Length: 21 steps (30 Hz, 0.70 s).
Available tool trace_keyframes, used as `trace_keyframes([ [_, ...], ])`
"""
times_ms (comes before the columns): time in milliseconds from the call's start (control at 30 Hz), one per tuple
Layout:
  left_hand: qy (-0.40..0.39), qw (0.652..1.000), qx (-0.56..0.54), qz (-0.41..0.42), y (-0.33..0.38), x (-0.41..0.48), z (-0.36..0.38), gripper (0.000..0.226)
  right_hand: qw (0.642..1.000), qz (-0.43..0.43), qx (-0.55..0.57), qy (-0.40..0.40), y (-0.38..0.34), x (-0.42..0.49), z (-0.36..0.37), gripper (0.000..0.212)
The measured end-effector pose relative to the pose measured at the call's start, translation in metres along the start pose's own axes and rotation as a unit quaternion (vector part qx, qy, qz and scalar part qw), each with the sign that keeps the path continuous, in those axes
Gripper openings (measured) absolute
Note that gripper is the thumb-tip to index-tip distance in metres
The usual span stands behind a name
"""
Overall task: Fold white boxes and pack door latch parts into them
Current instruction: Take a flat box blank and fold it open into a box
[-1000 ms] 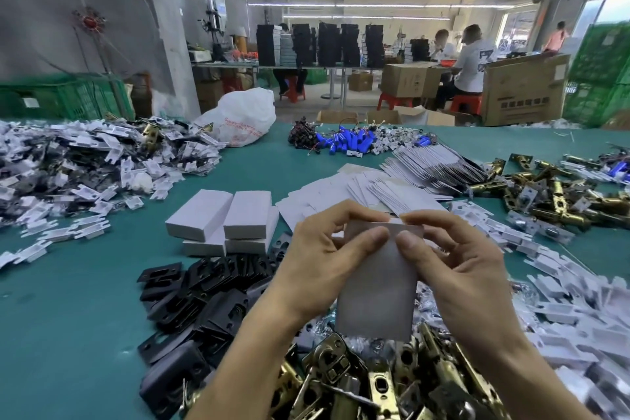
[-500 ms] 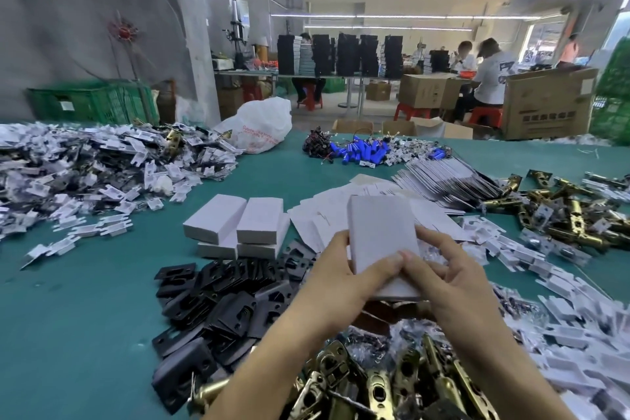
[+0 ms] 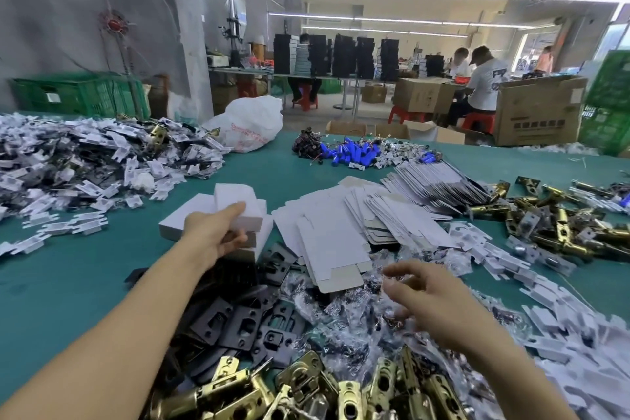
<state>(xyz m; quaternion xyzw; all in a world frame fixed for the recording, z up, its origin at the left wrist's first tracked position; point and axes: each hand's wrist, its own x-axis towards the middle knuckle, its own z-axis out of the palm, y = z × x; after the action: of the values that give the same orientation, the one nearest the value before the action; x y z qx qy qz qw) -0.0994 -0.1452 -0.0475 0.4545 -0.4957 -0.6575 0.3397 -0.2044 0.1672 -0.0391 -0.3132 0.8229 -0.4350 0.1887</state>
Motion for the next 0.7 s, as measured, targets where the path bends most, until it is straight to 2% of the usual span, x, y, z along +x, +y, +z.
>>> trace_keyframes([
  [133, 0.046, 0.992, 0.096, 0.064, 0.003, 0.011, -0.007, 0.044, 0.985, -0.033, -0.171, -0.010, -0.013, 0.050, 0.006, 0.034],
  [233, 0.065, 0.989, 0.106, 0.077, -0.002, 0.010, -0.010, 0.050, 0.967, -0.024, -0.251, -0.037, -0.024, 0.086, 0.023, 0.049],
  [300, 0.085, 0.992, 0.064, 0.061, -0.007, 0.008, -0.011, 0.049, 0.957, 0.005, -0.287, -0.046, -0.027, 0.103, 0.037, 0.054],
  [400, 0.122, 0.992, -0.002, 0.041, -0.011, 0.004, -0.011, 0.053, 0.943, 0.032, -0.331, -0.004, -0.022, 0.116, 0.055, 0.046],
  [467, 0.179, 0.981, 0.014, 0.075, -0.012, 0.001, -0.010, 0.053, 0.942, 0.035, -0.334, 0.022, -0.019, 0.117, 0.062, 0.050],
  [533, 0.221, 0.966, 0.034, 0.132, -0.008, -0.008, -0.007, 0.038, 0.949, 0.045, -0.309, 0.036, -0.020, 0.117, 0.061, 0.054],
  [567, 0.218, 0.963, 0.031, 0.156, -0.005, -0.014, -0.005, 0.029, 0.954, 0.050, -0.293, 0.043, -0.021, 0.115, 0.060, 0.055],
  [633, 0.163, 0.971, 0.032, 0.170, 0.004, -0.028, 0.003, 0.017, 0.967, 0.049, -0.244, 0.057, -0.022, 0.115, 0.059, 0.050],
  [700, 0.047, 0.987, 0.054, 0.142, 0.013, -0.049, 0.009, 0.015, 0.985, 0.042, -0.149, 0.077, -0.026, 0.114, 0.057, 0.038],
])
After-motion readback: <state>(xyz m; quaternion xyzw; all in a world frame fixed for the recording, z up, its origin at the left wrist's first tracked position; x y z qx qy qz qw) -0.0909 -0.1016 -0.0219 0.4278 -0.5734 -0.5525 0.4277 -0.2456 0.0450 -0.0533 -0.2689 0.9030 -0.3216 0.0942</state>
